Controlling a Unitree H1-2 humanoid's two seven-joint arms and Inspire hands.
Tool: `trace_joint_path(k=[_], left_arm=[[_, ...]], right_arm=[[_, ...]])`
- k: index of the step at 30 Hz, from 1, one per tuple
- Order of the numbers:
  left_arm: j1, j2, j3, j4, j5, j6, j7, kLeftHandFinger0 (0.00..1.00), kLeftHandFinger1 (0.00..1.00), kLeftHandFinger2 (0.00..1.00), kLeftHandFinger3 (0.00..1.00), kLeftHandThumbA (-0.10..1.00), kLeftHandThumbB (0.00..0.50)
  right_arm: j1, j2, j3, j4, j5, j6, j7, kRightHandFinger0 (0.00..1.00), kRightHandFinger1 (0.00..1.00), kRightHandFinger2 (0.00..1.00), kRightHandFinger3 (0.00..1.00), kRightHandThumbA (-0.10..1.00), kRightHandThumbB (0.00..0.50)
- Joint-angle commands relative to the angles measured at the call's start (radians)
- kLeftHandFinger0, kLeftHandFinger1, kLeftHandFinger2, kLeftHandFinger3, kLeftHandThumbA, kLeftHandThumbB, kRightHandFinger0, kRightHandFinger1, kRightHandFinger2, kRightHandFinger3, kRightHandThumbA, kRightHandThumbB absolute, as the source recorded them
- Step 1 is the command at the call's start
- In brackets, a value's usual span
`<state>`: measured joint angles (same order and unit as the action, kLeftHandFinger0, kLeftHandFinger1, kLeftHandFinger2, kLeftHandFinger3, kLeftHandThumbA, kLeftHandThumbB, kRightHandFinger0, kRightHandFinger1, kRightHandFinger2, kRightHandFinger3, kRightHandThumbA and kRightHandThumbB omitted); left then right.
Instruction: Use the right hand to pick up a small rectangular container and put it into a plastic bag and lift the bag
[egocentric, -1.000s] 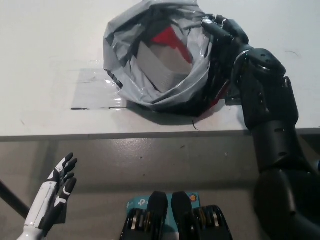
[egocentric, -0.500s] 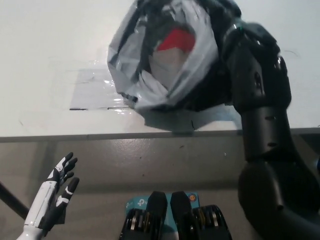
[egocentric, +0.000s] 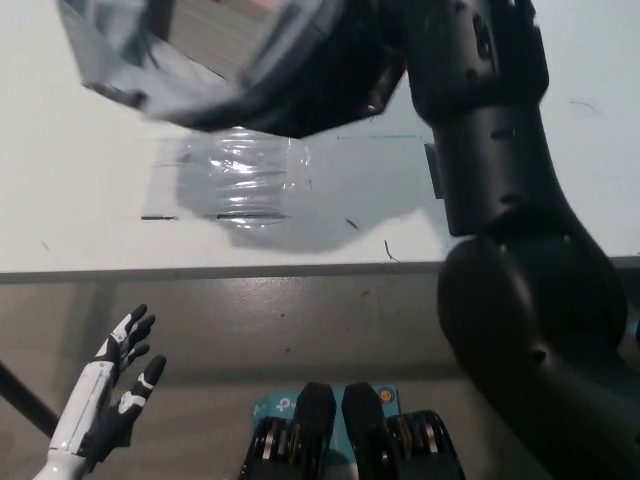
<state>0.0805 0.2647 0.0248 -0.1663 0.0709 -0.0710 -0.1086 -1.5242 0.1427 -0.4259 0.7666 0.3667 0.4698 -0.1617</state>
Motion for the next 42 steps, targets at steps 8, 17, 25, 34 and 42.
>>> trace_joint_path(k=[8, 17, 25, 34, 42], left_arm=[[-0.015, 0.017, 0.006, -0.031, 0.000, 0.000, -0.010, 0.96, 1.00, 1.00, 1.00, 0.77, 0.000], [-0.021, 0.022, 0.005, -0.033, 0.007, 0.013, -0.012, 0.94, 1.00, 1.00, 1.00, 0.73, 0.014], [-0.029, 0.024, 0.001, -0.028, 0.017, 0.013, -0.012, 0.92, 1.00, 1.00, 1.00, 0.70, 0.028], [-0.041, 0.034, -0.006, -0.025, 0.034, 0.017, -0.016, 0.91, 1.00, 1.00, 1.00, 0.73, 0.042], [-0.043, 0.035, -0.012, -0.035, 0.035, 0.028, -0.022, 0.91, 0.99, 1.00, 1.00, 0.69, 0.036]], right_arm=[[-0.415, -0.043, -0.062, 0.102, 0.110, -0.018, -0.091, 0.00, 0.22, 0.86, 1.00, -0.10, 0.086], [-0.412, -0.036, -0.064, 0.145, 0.087, -0.060, -0.087, 0.00, 0.29, 0.92, 1.00, -0.10, 0.100], [-0.318, -0.010, -0.038, 0.197, 0.069, -0.082, -0.065, 0.00, 0.36, 0.88, 1.00, -0.10, 0.102], [-0.193, 0.025, -0.018, 0.319, 0.046, -0.175, -0.058, 0.00, 0.32, 0.92, 1.00, -0.10, 0.120], [-0.094, 0.030, 0.026, 0.413, 0.020, -0.250, -0.028, 0.00, 0.26, 0.83, 1.00, -0.10, 0.124]])
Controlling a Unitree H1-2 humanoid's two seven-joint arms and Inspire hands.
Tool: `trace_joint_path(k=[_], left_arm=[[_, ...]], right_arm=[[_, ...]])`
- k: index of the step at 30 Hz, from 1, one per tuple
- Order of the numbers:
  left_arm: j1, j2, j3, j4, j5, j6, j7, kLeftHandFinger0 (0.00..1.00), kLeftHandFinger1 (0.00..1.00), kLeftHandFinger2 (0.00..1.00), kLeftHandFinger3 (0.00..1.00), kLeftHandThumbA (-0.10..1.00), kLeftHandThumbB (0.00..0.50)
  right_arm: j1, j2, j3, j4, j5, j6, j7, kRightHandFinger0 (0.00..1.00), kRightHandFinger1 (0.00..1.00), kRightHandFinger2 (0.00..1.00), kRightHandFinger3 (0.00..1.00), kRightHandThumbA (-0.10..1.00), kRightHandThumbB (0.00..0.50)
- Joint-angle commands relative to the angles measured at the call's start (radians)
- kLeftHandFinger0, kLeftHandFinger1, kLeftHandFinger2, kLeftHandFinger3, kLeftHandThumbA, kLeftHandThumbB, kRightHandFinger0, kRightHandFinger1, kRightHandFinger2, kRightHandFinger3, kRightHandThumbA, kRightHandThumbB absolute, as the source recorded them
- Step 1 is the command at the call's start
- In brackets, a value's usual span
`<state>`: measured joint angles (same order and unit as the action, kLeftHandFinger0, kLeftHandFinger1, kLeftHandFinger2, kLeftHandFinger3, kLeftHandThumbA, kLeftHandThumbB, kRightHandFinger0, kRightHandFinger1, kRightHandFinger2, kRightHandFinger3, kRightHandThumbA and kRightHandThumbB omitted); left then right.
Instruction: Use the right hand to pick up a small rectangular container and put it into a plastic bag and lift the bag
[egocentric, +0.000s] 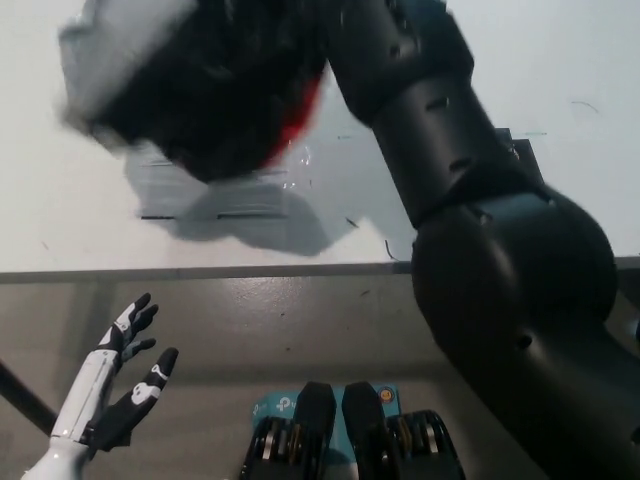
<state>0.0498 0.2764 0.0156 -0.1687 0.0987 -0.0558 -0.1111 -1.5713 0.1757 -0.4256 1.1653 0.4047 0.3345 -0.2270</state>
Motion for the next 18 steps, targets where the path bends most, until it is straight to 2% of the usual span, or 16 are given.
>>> trace_joint_path(k=[1, 2, 4, 7, 10, 16, 18], left_arm=[[-0.015, 0.024, -0.005, -0.032, 0.015, 0.011, -0.019, 0.90, 0.98, 1.00, 1.00, 0.69, 0.040], [-0.016, 0.024, -0.007, -0.033, 0.019, 0.011, -0.019, 0.89, 0.97, 1.00, 1.00, 0.68, 0.036], [-0.018, 0.025, -0.007, -0.033, 0.016, 0.012, -0.021, 0.89, 0.97, 1.00, 1.00, 0.65, 0.036], [-0.024, 0.028, -0.011, -0.040, 0.030, 0.019, -0.024, 0.88, 0.96, 1.00, 1.00, 0.64, 0.032], [-0.026, 0.028, -0.011, -0.036, 0.028, 0.018, -0.031, 0.87, 0.96, 1.00, 1.00, 0.64, 0.039], [-0.032, 0.034, -0.016, -0.044, 0.035, 0.029, -0.040, 0.86, 0.94, 1.00, 1.00, 0.64, 0.027], [-0.035, 0.038, -0.017, -0.049, 0.038, 0.033, -0.042, 0.87, 0.94, 1.00, 1.00, 0.63, 0.020]], right_arm=[[-0.034, -0.004, 0.028, 0.039, -0.017, -0.128, 0.039, 0.00, 0.27, 0.85, 1.00, -0.10, 0.121], [-0.023, -0.004, 0.031, 0.056, -0.015, -0.140, 0.042, 0.00, 0.30, 0.91, 1.00, -0.10, 0.102], [-0.005, -0.004, 0.044, 0.081, -0.027, -0.152, 0.042, 0.00, 0.28, 0.89, 1.00, -0.10, 0.130], [0.030, -0.001, 0.057, 0.110, -0.038, -0.182, 0.040, 0.00, 0.26, 0.85, 1.00, -0.10, 0.131], [0.076, -0.002, 0.087, 0.129, -0.064, -0.202, 0.025, 0.00, 0.31, 0.90, 1.00, -0.10, 0.130], [0.126, -0.030, 0.164, 0.154, -0.120, -0.236, 0.021, 0.02, 0.38, 0.89, 1.00, -0.10, 0.160], [0.122, -0.048, 0.217, 0.163, -0.168, -0.235, 0.017, 0.01, 0.40, 0.88, 1.00, -0.10, 0.152]])
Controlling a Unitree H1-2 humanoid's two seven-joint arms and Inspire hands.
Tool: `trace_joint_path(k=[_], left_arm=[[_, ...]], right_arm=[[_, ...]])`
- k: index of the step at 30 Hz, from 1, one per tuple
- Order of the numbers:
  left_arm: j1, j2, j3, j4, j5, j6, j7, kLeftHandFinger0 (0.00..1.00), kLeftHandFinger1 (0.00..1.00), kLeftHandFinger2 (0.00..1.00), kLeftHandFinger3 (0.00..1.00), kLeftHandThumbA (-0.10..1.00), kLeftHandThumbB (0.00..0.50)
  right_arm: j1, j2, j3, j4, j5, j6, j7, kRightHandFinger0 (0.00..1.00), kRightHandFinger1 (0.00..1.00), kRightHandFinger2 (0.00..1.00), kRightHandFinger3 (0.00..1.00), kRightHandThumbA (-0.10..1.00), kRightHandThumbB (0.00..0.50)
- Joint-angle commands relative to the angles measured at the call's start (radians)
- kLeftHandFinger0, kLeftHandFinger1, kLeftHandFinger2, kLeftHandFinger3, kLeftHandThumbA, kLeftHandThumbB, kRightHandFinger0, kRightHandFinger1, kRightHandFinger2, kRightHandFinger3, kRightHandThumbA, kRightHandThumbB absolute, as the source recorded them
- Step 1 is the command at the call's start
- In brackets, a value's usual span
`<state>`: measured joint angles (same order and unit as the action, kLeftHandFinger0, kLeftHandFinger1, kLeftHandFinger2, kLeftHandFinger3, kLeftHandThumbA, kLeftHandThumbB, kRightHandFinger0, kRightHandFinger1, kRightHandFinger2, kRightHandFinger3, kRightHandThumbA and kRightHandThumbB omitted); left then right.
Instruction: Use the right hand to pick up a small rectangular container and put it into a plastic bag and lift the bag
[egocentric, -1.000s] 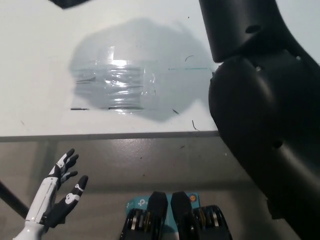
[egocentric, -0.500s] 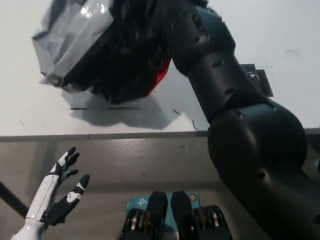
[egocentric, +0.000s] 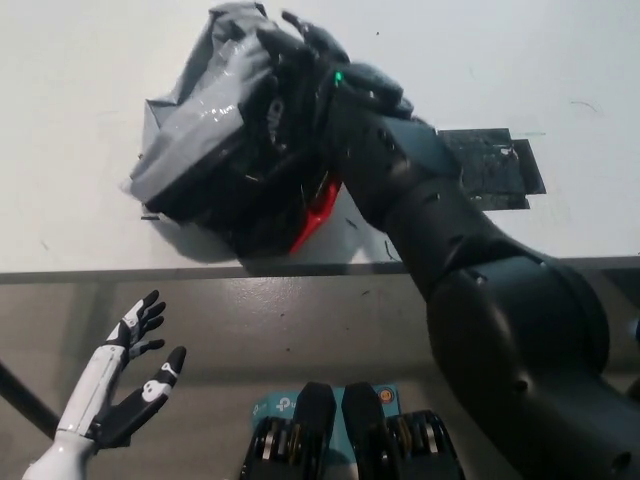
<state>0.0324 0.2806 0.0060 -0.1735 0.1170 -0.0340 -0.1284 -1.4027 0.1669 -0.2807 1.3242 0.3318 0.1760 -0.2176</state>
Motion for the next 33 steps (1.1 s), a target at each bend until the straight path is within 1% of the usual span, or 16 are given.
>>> trace_joint_path(k=[1, 2, 3, 4, 5, 6, 7, 11, 13, 17, 18, 20, 22, 25, 31, 33], left_arm=[[-0.019, 0.035, -0.009, -0.047, 0.021, 0.015, -0.026, 0.87, 0.94, 1.00, 1.00, 0.62, 0.018], [-0.021, 0.035, -0.009, -0.047, 0.021, 0.017, -0.027, 0.87, 0.94, 1.00, 1.00, 0.62, 0.018], [-0.022, 0.035, -0.009, -0.046, 0.020, 0.017, -0.027, 0.87, 0.94, 1.00, 1.00, 0.62, 0.018], [-0.021, 0.034, -0.010, -0.046, 0.024, 0.018, -0.026, 0.87, 0.94, 1.00, 1.00, 0.62, 0.020], [-0.021, 0.033, -0.010, -0.045, 0.028, 0.015, -0.026, 0.87, 0.94, 1.00, 1.00, 0.62, 0.025], [-0.021, 0.033, -0.011, -0.045, 0.030, 0.014, -0.026, 0.87, 0.94, 1.00, 1.00, 0.64, 0.023], [-0.020, 0.033, -0.010, -0.046, 0.031, 0.014, -0.027, 0.87, 0.94, 1.00, 1.00, 0.64, 0.024], [-0.016, 0.031, -0.008, -0.044, 0.028, 0.006, -0.026, 0.87, 0.94, 1.00, 1.00, 0.65, 0.025], [-0.015, 0.029, -0.006, -0.043, 0.023, 0.008, -0.027, 0.87, 0.94, 1.00, 1.00, 0.65, 0.033], [-0.013, 0.027, -0.007, -0.042, 0.024, 0.010, -0.027, 0.88, 0.94, 1.00, 1.00, 0.65, 0.031], [-0.011, 0.027, -0.007, -0.044, 0.026, 0.014, -0.026, 0.88, 0.94, 1.00, 1.00, 0.65, 0.029], [-0.011, 0.026, -0.007, -0.045, 0.027, 0.014, -0.025, 0.88, 0.94, 1.00, 1.00, 0.64, 0.023], [-0.012, 0.024, -0.007, -0.044, 0.026, 0.011, -0.024, 0.88, 0.94, 1.00, 1.00, 0.62, 0.019], [-0.010, 0.021, -0.005, -0.040, 0.019, 0.005, -0.023, 0.88, 0.95, 1.00, 1.00, 0.60, 0.015], [0.002, 0.014, -0.005, -0.045, 0.021, 0.007, -0.019, 0.88, 0.96, 1.00, 1.00, 0.59, 0.012], [0.004, 0.015, -0.006, -0.042, 0.019, -0.003, -0.020, 0.88, 0.96, 1.00, 1.00, 0.58, 0.003]], right_arm=[[-0.046, -0.050, 0.114, 0.007, -0.132, -0.096, 0.011, 0.04, 0.40, 0.80, 0.72, -0.10, 0.168], [-0.047, -0.057, 0.158, 0.010, -0.166, -0.104, 0.014, 0.11, 0.48, 0.90, 0.83, -0.04, 0.197], [-0.048, -0.061, 0.181, 0.012, -0.184, -0.105, 0.016, 0.14, 0.51, 0.89, 0.85, 0.02, 0.197], [-0.050, -0.077, 0.260, 0.009, -0.246, -0.104, 0.049, 0.72, 1.00, 1.00, 1.00, 0.43, 0.315], [-0.051, -0.099, 0.334, 0.002, -0.296, -0.102, 0.114, 0.99, 1.00, 1.00, 1.00, 0.58, 0.378], [-0.051, -0.113, 0.380, -0.002, -0.324, -0.106, 0.148, 1.00, 1.00, 1.00, 1.00, 0.70, 0.410], [-0.050, -0.127, 0.423, -0.008, -0.350, -0.119, 0.172, 1.00, 1.00, 1.00, 1.00, 0.76, 0.420], [-0.045, -0.157, 0.501, -0.037, -0.381, -0.148, 0.185, 1.00, 1.00, 1.00, 1.00, 0.84, 0.409], [-0.051, -0.172, 0.533, -0.057, -0.394, -0.158, 0.174, 1.00, 1.00, 1.00, 1.00, 0.83, 0.398], [-0.071, -0.210, 0.579, -0.117, -0.419, -0.161, 0.165, 1.00, 1.00, 1.00, 1.00, 0.87, 0.410], [-0.076, -0.218, 0.593, -0.133, -0.431, -0.147, 0.170, 1.00, 1.00, 1.00, 1.00, 0.92, 0.418], [-0.083, -0.232, 0.601, -0.157, -0.440, -0.149, 0.182, 1.00, 1.00, 1.00, 1.00, 0.93, 0.396], [-0.092, -0.255, 0.598, -0.205, -0.440, -0.128, 0.204, 1.00, 1.00, 1.00, 1.00, 0.92, 0.423], [-0.091, -0.280, 0.603, -0.268, -0.453, -0.099, 0.254, 1.00, 1.00, 1.00, 1.00, 0.89, 0.410], [-0.079, -0.308, 0.590, -0.377, -0.464, -0.043, 0.294, 1.00, 1.00, 1.00, 1.00, 0.87, 0.449], [-0.065, -0.325, 0.572, -0.445, -0.456, -0.033, 0.304, 1.00, 1.00, 1.00, 1.00, 0.84, 0.433]])
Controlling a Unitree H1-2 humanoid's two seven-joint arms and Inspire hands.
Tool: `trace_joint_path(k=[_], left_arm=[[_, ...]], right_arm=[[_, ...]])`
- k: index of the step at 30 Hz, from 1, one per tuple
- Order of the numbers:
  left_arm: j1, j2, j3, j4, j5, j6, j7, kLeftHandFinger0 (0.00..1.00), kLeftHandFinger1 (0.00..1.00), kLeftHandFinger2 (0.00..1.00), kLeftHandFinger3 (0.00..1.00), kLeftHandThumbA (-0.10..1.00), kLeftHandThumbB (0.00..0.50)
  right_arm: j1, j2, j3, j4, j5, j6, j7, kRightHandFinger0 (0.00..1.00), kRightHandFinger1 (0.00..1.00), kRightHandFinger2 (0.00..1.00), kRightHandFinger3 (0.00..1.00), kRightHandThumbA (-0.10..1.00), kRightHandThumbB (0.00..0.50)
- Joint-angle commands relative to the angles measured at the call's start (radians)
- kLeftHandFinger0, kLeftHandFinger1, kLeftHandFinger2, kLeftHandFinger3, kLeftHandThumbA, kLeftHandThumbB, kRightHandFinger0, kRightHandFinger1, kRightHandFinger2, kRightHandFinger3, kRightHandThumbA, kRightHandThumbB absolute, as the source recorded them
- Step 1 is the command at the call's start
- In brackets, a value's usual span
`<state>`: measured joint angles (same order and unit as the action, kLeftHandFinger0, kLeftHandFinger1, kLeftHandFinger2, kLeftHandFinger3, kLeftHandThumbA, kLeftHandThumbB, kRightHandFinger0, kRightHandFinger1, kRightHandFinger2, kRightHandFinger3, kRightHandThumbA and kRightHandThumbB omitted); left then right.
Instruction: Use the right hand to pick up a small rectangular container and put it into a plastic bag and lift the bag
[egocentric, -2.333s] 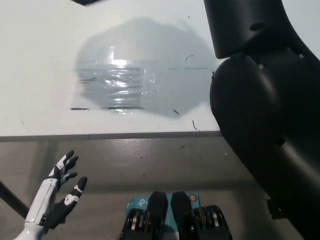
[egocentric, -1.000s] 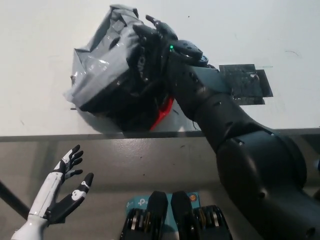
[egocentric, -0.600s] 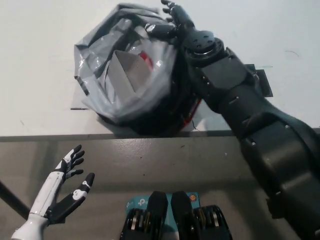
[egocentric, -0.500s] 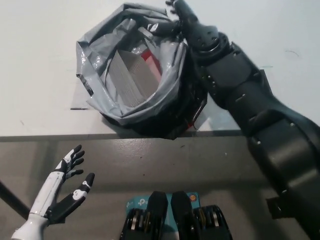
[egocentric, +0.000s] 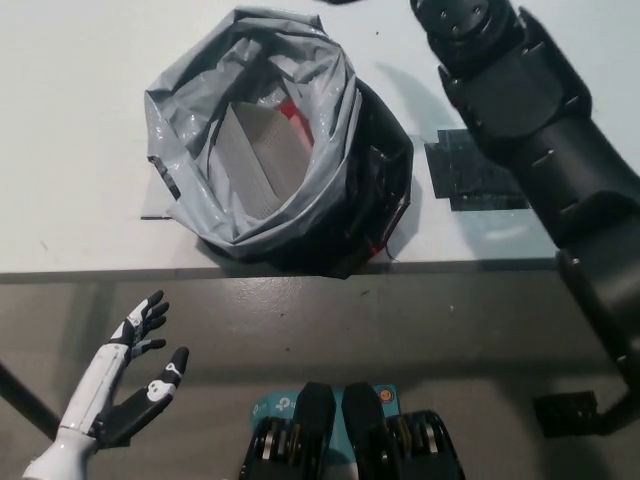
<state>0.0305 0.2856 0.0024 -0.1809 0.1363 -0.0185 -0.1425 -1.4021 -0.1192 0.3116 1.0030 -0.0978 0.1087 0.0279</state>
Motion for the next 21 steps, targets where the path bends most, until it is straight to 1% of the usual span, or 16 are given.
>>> trace_joint_path(k=[1, 2, 5, 6, 8, 10, 12, 13, 14, 15, 16, 17, 18, 19, 20, 21], left_arm=[[0.006, 0.012, -0.003, -0.030, 0.002, -0.034, -0.004, 0.87, 0.95, 1.00, 1.00, 0.58, 0.001], [0.004, 0.011, -0.001, -0.028, 0.004, -0.033, -0.001, 0.87, 0.95, 1.00, 1.00, 0.59, 0.017], [-0.007, 0.010, 0.002, -0.022, 0.006, -0.029, 0.003, 0.89, 0.97, 1.00, 1.00, 0.63, 0.029], [-0.009, 0.008, 0.004, -0.020, 0.003, -0.028, 0.005, 0.92, 1.00, 1.00, 1.00, 0.64, 0.024], [-0.012, 0.004, 0.006, -0.018, -0.005, -0.030, 0.005, 0.98, 1.00, 1.00, 1.00, 0.67, 0.027], [-0.036, 0.011, 0.012, -0.007, -0.022, -0.040, -0.001, 1.00, 1.00, 1.00, 1.00, 0.77, 0.042], [-0.055, 0.014, 0.019, -0.005, -0.030, -0.038, -0.001, 1.00, 1.00, 1.00, 1.00, 0.93, 0.076], [-0.057, 0.014, 0.020, -0.005, -0.031, -0.038, -0.001, 1.00, 1.00, 1.00, 1.00, 0.93, 0.076], [-0.058, 0.013, 0.024, -0.006, -0.034, -0.042, 0.002, 1.00, 1.00, 1.00, 1.00, 1.00, 0.105], [-0.057, 0.012, 0.026, -0.007, -0.036, -0.043, 0.004, 1.00, 1.00, 1.00, 1.00, 1.00, 0.105], [-0.057, 0.009, 0.030, -0.009, -0.044, -0.043, 0.006, 1.00, 1.00, 1.00, 1.00, 1.00, 0.125], [-0.057, 0.008, 0.032, -0.009, -0.046, -0.045, 0.007, 1.00, 1.00, 1.00, 1.00, 1.00, 0.140], [-0.052, 0.005, 0.034, -0.013, -0.047, -0.048, 0.010, 1.00, 1.00, 1.00, 1.00, 1.00, 0.147], [-0.049, 0.004, 0.034, -0.014, -0.047, -0.049, 0.011, 1.00, 1.00, 1.00, 1.00, 1.00, 0.148], [-0.054, 0.005, 0.037, -0.016, -0.045, -0.048, 0.013, 1.00, 1.00, 1.00, 1.00, 1.00, 0.138], [-0.059, 0.006, 0.038, -0.015, -0.045, -0.049, 0.014, 1.00, 1.00, 1.00, 1.00, 1.00, 0.137]], right_arm=[[-0.058, -0.047, -0.028, -0.157, -0.024, 0.035, 0.060, 1.00, 1.00, 1.00, 1.00, 0.84, 0.432], [-0.047, -0.065, -0.032, -0.223, -0.030, 0.044, 0.063, 1.00, 1.00, 1.00, 1.00, 0.90, 0.413], [-0.010, -0.118, -0.036, -0.392, -0.056, 0.054, 0.075, 1.00, 1.00, 1.00, 1.00, 1.00, 0.419], [0.012, -0.144, -0.038, -0.484, -0.070, 0.069, 0.079, 1.00, 1.00, 1.00, 1.00, 1.00, 0.419], [0.062, -0.203, -0.043, -0.683, -0.097, 0.113, 0.100, 1.00, 1.00, 1.00, 1.00, 1.00, 0.418], [0.108, -0.278, -0.072, -0.894, -0.098, 0.148, 0.139, 1.00, 1.00, 1.00, 1.00, 1.00, 0.423], [0.165, -0.350, -0.131, -1.093, -0.053, 0.167, 0.174, 1.00, 1.00, 1.00, 1.00, 1.00, 0.403], [0.173, -0.361, -0.140, -1.122, -0.045, 0.170, 0.179, 1.00, 1.00, 1.00, 1.00, 1.00, 0.403], [0.214, -0.404, -0.175, -1.237, -0.019, 0.197, 0.195, 1.00, 1.00, 1.00, 1.00, 1.00, 0.406], [0.231, -0.422, -0.188, -1.284, -0.011, 0.207, 0.202, 1.00, 1.00, 1.00, 1.00, 1.00, 0.406], [0.286, -0.474, -0.226, -1.400, 0.006, 0.238, 0.216, 1.00, 1.00, 1.00, 1.00, 1.00, 0.392], [0.318, -0.492, -0.250, -1.453, 0.018, 0.252, 0.215, 1.00, 1.00, 1.00, 1.00, 1.00, 0.405], [0.398, -0.531, -0.309, -1.558, 0.060, 0.255, 0.211, 1.00, 1.00, 1.00, 1.00, 1.00, 0.390], [0.416, -0.540, -0.323, -1.582, 0.070, 0.255, 0.210, 1.00, 1.00, 1.00, 1.00, 1.00, 0.390], [0.530, -0.569, -0.399, -1.695, 0.098, 0.261, 0.190, 1.00, 1.00, 1.00, 1.00, 1.00, 0.396], [0.570, -0.578, -0.425, -1.731, 0.105, 0.261, 0.181, 1.00, 1.00, 1.00, 1.00, 1.00, 0.396]])
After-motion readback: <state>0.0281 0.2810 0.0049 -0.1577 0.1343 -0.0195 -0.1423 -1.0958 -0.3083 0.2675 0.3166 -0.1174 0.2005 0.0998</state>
